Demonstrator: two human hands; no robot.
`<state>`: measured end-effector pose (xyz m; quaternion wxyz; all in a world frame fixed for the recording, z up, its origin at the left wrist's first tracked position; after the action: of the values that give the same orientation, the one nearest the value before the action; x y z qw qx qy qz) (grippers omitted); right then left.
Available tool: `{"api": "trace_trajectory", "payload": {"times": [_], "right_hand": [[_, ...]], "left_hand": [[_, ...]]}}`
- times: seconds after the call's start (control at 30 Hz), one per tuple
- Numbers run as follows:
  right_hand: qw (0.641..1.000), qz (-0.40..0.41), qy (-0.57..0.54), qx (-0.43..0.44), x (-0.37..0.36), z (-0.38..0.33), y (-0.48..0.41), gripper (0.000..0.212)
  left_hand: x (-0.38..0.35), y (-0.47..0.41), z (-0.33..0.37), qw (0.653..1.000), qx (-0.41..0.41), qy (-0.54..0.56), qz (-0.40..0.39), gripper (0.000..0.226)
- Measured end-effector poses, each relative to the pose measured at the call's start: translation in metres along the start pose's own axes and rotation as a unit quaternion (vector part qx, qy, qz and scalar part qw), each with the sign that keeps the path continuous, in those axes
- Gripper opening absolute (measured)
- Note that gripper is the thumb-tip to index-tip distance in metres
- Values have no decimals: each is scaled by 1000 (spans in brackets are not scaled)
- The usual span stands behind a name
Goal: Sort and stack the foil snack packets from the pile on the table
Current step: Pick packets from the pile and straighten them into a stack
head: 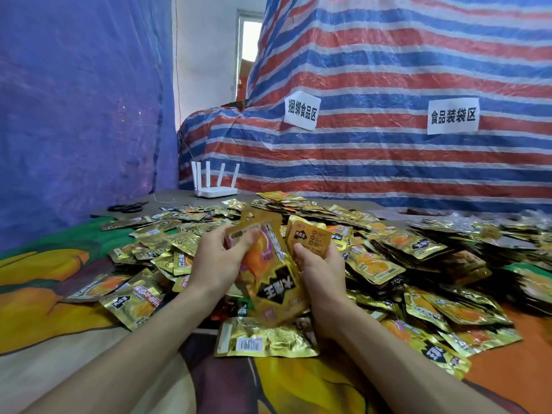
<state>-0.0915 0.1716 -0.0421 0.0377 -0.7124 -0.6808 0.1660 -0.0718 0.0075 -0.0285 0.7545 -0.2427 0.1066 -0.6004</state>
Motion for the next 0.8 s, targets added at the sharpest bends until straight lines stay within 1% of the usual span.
{"api": "trace_trajectory", "payload": {"times": [0.1,0.2,0.23,0.3,0.33,0.4,0.47,0.53,0.57,0.6,0.67,0.73,0.8], "right_hand": [[999,-40,-10,-20,-4,-5,5,9],[996,-84,-3,-20,-15,-4,10,24],[995,-94,11,-6,-19,-3,12,31],[989,-134,33,57,-23,-2,18,45],[981,-167,43,87,-24,-3,20,44],[967,-228,55,97,-24,-2,24,37],[958,-264,60,95,-20,-1,23,41],[956,-265,63,108,-16,-1,21,40],[956,-258,66,119,-13,-3,21,40],[957,-251,68,130,-11,-4,20,41],[957,-240,82,140,-8,-7,20,43],[961,-219,115,123,-6,-7,19,49],[972,-185,114,94,-5,-7,17,48]], "left_hand": [[-2,8,12,995,-60,59,53,26],[-6,13,13,990,-105,22,89,32],[-7,13,12,988,-118,7,100,34],[-7,12,9,985,-135,-5,110,41],[-8,11,7,985,-134,-3,105,45],[-11,12,5,992,-97,25,80,51],[-17,12,2,992,-37,112,34,42],[-21,10,-2,971,18,235,-32,27],[-21,8,-4,962,29,266,-60,26],[-21,8,-5,961,27,262,-90,30],[-22,9,-7,974,22,189,-125,32],[-25,10,-10,979,40,147,-133,32],[-27,11,-12,981,49,123,-141,41]]}}
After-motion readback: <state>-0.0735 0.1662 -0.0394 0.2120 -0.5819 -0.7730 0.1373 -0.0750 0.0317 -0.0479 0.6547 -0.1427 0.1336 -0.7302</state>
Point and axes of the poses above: each hand's wrist, its own y-axis away from the middle knuckle, its own x-axis out of the back of the hand, z = x × y, the point moved 1 cm from there along -y, towards the middle knuckle, and after that the axes turned 6 degrees about -z, right-handed, at the moved point
